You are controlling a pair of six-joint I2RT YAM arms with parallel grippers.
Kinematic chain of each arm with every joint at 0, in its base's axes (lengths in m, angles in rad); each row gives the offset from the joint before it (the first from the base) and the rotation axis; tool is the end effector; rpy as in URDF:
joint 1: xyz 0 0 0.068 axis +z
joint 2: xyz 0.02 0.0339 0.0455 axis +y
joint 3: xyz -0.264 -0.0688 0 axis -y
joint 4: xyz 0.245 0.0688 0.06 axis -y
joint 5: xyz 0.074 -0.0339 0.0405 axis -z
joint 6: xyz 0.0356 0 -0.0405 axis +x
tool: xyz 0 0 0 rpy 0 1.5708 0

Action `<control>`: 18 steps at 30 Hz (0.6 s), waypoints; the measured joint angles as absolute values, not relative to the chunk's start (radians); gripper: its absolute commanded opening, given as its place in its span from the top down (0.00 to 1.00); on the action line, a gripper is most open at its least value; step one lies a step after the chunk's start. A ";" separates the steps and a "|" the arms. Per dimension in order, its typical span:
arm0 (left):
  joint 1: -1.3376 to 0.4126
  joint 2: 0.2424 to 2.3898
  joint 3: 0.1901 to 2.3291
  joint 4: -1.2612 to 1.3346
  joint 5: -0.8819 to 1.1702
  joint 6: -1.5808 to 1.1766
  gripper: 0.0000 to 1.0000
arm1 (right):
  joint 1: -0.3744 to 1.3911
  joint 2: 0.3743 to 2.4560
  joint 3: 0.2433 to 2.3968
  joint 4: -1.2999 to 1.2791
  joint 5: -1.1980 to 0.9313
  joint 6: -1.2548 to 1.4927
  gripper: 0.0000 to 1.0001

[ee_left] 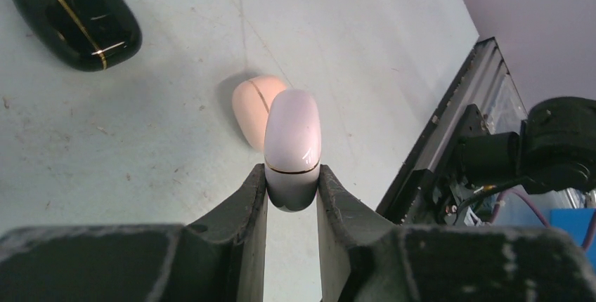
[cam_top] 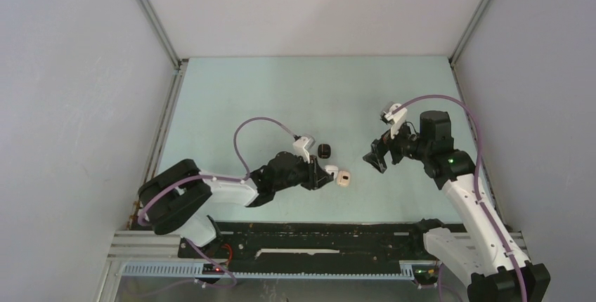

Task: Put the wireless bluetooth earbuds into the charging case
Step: Place the charging case at the center of the board.

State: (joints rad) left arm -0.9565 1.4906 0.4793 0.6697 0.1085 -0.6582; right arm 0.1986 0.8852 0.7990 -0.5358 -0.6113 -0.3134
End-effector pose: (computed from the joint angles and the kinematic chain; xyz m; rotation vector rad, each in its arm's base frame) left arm 0.1599 -0.2333 0.1642 0.3911 2.0617 -1.1480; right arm 0.1783 0.0567 0.2964 -0.8598 1.9429 0.5989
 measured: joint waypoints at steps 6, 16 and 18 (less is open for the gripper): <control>-0.933 1.585 0.521 0.628 0.112 -0.723 0.92 | 0.199 0.888 0.797 -0.536 -0.601 -0.315 0.00; -0.895 1.666 0.548 0.612 0.163 -0.777 0.82 | 0.199 0.909 0.793 -0.536 -0.601 -0.326 0.00; -0.891 1.666 0.548 0.611 0.169 -0.781 0.78 | 0.199 0.909 0.793 -0.536 -0.601 -0.326 0.00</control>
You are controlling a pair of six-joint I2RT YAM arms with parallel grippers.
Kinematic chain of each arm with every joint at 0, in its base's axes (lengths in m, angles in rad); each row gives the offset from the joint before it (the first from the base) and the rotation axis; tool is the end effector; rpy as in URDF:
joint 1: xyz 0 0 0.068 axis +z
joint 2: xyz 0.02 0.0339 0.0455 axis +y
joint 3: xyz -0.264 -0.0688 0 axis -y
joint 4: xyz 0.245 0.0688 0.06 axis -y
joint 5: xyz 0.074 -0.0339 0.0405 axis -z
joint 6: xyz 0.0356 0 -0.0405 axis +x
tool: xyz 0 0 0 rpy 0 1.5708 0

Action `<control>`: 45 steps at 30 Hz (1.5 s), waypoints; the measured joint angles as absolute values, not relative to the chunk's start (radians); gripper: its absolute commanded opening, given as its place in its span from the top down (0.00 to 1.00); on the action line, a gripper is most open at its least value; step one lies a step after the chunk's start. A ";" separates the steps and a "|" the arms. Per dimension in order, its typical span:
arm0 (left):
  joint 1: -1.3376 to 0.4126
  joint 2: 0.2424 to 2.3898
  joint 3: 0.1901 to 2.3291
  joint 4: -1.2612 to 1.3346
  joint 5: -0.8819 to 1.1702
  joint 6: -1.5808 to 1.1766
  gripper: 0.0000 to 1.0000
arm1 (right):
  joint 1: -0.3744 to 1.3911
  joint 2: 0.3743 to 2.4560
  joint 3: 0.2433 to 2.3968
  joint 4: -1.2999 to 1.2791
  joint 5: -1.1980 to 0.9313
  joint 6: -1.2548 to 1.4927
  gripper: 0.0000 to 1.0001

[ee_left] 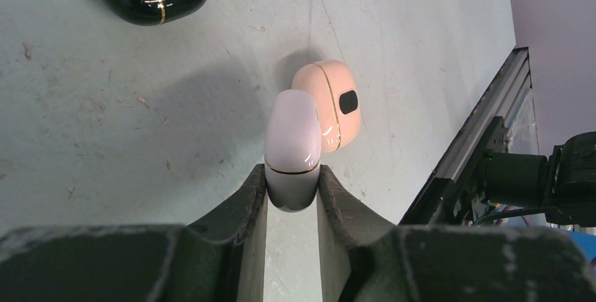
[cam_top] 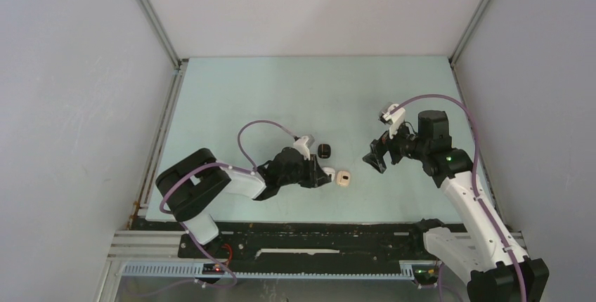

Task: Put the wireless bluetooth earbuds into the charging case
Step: Place the charging case at the center of the board, then reset both arms

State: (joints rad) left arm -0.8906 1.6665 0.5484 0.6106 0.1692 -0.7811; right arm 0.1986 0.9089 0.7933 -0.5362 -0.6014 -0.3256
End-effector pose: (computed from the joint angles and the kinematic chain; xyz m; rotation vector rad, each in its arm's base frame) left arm 0.1851 -0.2383 0.1292 0.2401 2.2878 -1.1331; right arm 0.1825 0.0573 0.2904 -0.8662 1.9694 0.5914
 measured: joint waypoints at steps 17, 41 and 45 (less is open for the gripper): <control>-0.860 1.661 0.551 0.519 0.189 -0.812 0.50 | 0.199 0.916 0.793 -0.537 -0.601 -0.330 0.00; -0.669 1.170 0.881 -0.397 -0.208 -0.424 0.00 | 0.199 0.916 0.783 -0.415 -0.341 -0.166 0.00; -0.583 1.110 0.955 -0.445 -0.243 -0.395 0.00 | 0.199 0.920 0.780 -0.388 -0.272 -0.131 0.00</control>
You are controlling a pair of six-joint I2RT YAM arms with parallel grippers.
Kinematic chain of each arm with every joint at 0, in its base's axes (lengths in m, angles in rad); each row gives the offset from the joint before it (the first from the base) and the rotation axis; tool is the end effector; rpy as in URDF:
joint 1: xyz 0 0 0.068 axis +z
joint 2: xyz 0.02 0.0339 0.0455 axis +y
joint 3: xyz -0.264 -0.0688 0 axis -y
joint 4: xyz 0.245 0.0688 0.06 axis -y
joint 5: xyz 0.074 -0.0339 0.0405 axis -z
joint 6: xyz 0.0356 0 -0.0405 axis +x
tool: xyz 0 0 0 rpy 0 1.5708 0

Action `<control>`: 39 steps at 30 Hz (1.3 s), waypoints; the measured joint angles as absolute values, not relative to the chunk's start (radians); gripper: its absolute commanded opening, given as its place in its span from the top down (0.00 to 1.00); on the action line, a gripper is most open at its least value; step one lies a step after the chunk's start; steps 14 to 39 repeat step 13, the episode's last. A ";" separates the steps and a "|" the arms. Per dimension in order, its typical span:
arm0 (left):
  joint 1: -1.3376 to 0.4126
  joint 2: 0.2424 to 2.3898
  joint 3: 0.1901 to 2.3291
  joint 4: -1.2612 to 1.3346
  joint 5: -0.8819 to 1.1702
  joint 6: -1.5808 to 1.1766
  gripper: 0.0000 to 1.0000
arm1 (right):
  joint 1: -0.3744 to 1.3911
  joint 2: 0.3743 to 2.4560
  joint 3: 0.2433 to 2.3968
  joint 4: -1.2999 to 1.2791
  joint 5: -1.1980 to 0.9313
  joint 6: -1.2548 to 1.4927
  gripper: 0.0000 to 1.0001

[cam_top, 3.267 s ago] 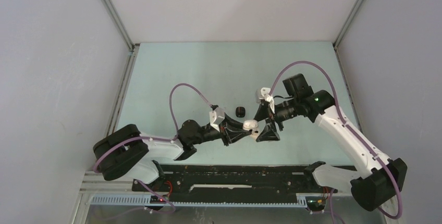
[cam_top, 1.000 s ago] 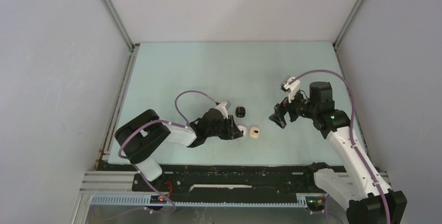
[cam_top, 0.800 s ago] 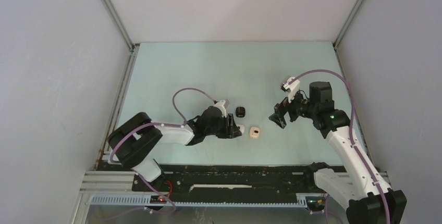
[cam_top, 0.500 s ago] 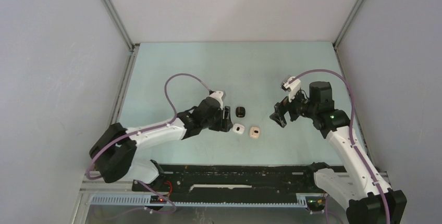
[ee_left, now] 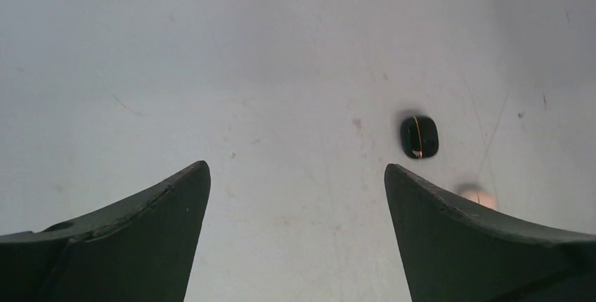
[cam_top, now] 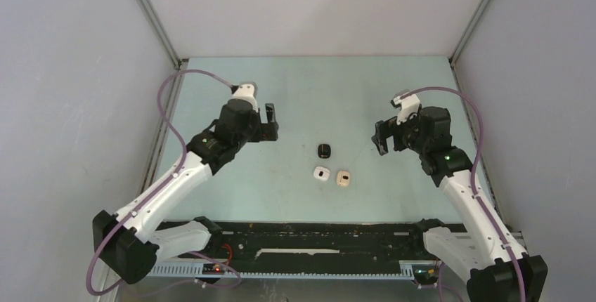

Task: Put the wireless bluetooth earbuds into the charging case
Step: Reset both arms

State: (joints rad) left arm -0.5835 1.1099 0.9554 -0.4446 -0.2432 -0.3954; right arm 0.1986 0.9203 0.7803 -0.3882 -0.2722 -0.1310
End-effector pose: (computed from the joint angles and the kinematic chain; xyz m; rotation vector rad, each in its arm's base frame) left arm 0.2080 -0.1270 0.3103 0.0641 2.1646 -0.3034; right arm 0.1987 0.0498 0.2942 -0.5045 2.0325 0.3263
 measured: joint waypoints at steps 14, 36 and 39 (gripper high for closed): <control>-0.477 1.159 0.944 -0.473 -0.311 -0.262 0.00 | 0.199 0.940 0.763 -0.340 -0.174 -0.113 0.00; -0.477 1.159 0.944 -0.473 -0.311 -0.262 0.00 | 0.199 0.940 0.763 -0.340 -0.174 -0.113 0.00; -0.477 1.159 0.944 -0.473 -0.311 -0.262 0.00 | 0.199 0.940 0.763 -0.340 -0.174 -0.113 0.00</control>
